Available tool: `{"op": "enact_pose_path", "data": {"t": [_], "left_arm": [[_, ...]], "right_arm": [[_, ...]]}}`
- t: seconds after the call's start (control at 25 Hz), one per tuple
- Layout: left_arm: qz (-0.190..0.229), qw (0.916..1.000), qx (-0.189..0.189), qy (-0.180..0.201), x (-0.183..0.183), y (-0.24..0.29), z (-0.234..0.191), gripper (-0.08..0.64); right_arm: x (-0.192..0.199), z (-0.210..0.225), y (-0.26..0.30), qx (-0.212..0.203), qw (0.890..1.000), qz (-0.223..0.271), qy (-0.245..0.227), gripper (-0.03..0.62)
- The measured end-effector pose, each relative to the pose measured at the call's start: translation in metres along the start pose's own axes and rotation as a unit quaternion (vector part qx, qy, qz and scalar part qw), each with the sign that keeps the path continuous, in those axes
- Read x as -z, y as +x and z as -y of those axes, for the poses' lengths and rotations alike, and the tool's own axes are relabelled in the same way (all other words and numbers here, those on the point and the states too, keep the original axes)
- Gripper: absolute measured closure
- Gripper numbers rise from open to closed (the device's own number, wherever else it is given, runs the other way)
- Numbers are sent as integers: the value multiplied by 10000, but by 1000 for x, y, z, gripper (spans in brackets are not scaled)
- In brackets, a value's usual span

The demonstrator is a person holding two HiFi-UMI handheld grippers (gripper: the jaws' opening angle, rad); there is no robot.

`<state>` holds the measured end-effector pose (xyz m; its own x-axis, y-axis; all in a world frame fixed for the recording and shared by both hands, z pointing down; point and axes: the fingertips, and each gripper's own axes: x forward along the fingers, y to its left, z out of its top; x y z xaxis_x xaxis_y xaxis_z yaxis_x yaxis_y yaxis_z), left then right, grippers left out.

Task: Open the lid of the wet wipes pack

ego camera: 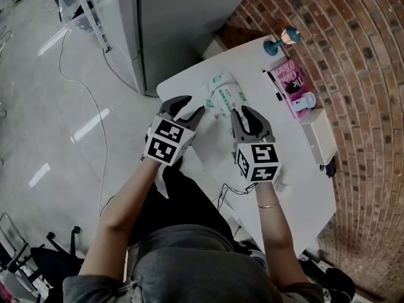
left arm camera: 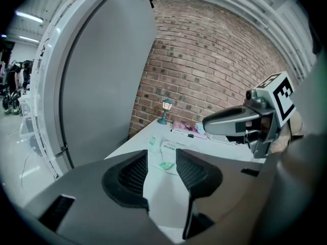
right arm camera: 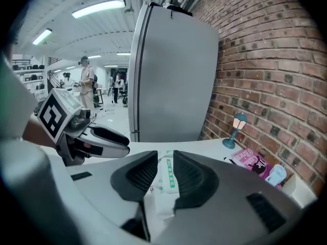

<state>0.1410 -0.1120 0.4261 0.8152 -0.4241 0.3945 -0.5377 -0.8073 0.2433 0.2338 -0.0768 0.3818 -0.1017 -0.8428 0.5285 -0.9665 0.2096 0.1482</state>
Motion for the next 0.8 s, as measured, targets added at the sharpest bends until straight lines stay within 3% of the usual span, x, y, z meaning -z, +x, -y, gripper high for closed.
{"op": "enact_pose_path", "data": {"t": [0.24, 0.6, 0.8], "left_arm": [[-124, 9999, -42, 55, 13, 6, -1, 396], [-419, 9988, -26, 252, 26, 26, 2, 391], [-536, 9968, 57, 588, 26, 38, 8, 387]], "right_arm": [[15, -2, 21, -340, 9990, -296, 30, 485], [36, 5, 36, -408, 9939, -880, -532, 482], [40, 1, 44, -483, 9894, -1101, -818, 482]]}}
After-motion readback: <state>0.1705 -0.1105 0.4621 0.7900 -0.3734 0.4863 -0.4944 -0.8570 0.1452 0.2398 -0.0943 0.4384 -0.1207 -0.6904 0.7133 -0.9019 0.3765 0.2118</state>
